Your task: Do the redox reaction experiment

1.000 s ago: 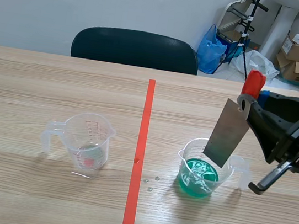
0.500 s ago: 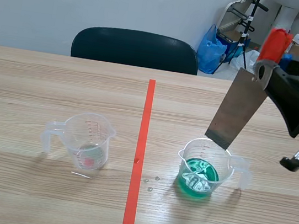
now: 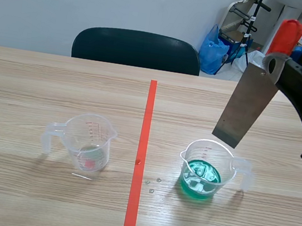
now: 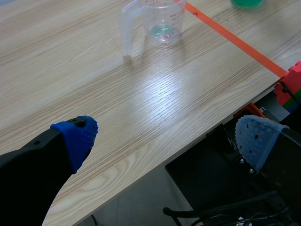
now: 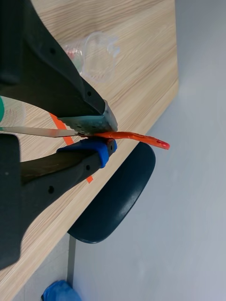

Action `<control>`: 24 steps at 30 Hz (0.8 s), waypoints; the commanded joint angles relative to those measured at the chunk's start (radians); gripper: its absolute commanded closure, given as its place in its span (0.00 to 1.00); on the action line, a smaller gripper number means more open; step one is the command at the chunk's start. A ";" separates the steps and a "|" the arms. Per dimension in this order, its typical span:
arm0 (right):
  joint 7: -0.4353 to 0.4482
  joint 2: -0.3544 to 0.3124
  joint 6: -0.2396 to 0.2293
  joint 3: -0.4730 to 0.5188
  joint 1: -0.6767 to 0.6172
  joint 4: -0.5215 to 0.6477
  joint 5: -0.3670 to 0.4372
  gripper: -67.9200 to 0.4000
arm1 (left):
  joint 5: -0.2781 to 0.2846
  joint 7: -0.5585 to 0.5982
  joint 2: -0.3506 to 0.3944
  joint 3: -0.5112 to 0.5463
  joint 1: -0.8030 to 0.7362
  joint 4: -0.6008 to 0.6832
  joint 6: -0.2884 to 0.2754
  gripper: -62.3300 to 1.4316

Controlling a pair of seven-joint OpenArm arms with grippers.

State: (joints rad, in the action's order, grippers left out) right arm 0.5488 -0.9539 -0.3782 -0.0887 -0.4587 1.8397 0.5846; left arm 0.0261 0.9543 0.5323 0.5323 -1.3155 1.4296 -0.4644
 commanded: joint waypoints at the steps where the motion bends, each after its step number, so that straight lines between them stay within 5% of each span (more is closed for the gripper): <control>1: 0.008 -0.007 -0.014 0.019 0.006 0.019 0.015 0.97 | 0.006 0.014 -0.003 0.001 -0.001 0.011 -0.002 0.00; 24: 0.007 -0.007 -0.060 0.019 0.004 0.018 0.015 0.97 | 0.006 0.014 -0.003 0.001 -0.001 0.011 -0.002 0.00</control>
State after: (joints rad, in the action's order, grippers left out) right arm 0.5411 -0.9535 -0.4423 -0.0868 -0.4610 1.8397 0.5846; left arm 0.0261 0.9543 0.5323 0.5323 -1.3155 1.4296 -0.4644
